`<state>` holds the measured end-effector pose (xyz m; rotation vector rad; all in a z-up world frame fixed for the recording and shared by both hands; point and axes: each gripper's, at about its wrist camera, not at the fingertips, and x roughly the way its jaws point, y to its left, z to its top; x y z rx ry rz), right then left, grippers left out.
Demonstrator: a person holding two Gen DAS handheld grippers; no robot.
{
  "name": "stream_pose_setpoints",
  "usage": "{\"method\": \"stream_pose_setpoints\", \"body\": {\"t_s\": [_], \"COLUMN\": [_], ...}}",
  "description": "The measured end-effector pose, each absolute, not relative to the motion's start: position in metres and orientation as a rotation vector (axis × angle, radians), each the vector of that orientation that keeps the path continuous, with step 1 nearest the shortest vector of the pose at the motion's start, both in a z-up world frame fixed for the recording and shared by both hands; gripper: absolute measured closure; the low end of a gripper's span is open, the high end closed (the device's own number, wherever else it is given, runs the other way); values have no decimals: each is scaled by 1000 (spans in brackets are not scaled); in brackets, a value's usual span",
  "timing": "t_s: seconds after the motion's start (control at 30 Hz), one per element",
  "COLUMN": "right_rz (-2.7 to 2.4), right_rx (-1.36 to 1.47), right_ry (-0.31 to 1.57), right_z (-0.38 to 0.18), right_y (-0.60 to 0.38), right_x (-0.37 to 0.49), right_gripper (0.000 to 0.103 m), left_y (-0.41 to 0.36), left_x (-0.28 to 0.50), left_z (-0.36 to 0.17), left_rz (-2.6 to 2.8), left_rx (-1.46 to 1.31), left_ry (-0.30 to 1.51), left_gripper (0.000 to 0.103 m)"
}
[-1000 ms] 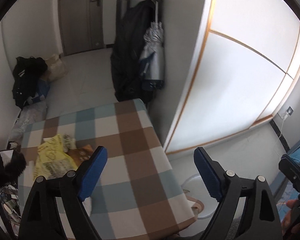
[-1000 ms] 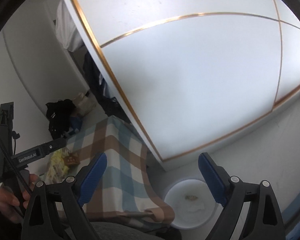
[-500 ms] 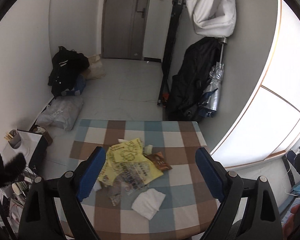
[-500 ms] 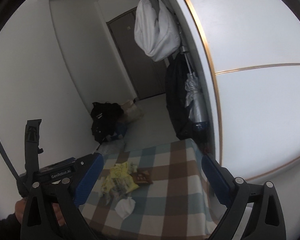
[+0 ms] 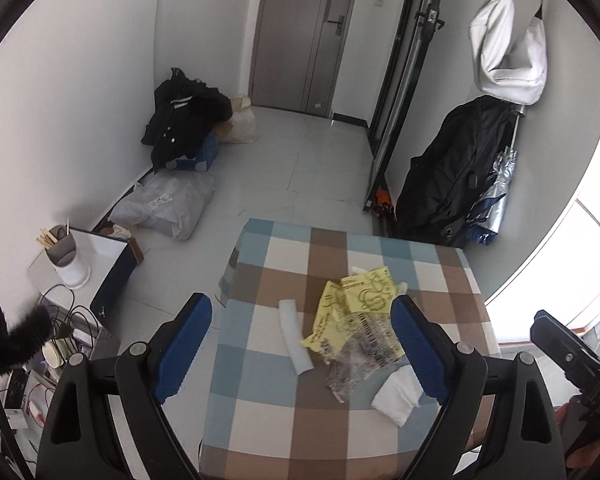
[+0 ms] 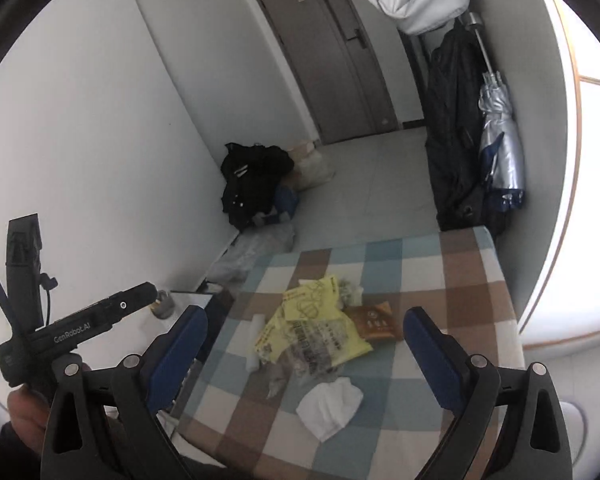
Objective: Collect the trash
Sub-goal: 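Move both tools back over the table, then grasp the yellow bread bag with the right gripper and lift it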
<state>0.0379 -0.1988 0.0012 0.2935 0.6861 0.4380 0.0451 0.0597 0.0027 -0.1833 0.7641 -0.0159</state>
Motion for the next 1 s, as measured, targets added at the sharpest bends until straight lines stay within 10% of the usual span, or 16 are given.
{"method": "stream_pose_setpoints", "body": {"t_s": [1.0], "right_rz": [491], "right_rx": [-19], "right_ry": [883], "right_z": [-56], "right_y": [-110], "right_x": [137], "right_gripper": [4], "left_y": [119], "left_x": [66], "left_z": [-39], "left_rz": [0], "left_rx": [-423], "left_ry": [894], "left_gripper": [14]}}
